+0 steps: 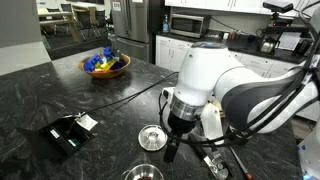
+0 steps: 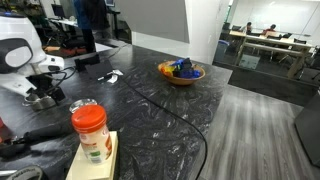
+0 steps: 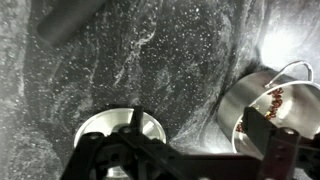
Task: Place the pot between the lid and the coasters
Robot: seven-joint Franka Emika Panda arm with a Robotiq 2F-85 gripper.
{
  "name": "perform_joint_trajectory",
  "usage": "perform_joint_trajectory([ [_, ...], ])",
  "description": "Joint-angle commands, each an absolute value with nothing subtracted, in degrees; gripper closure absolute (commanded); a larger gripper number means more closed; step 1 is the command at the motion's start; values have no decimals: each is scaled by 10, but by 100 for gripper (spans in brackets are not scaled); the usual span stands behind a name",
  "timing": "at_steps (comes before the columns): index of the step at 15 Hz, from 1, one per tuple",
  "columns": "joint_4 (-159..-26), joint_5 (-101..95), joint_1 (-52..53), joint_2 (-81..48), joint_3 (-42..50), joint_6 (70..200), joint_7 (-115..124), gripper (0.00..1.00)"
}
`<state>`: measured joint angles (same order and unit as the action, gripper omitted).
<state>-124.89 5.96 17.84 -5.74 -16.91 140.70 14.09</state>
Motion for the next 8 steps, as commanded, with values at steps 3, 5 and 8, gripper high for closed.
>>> perform_joint_trajectory([
  [3,-1167,20,202,-130,-170,1392,143,0],
  [5,-1148,0,215,-149,-169,1391,143,0],
  [8,-1130,-50,242,-177,-164,1390,150,0],
])
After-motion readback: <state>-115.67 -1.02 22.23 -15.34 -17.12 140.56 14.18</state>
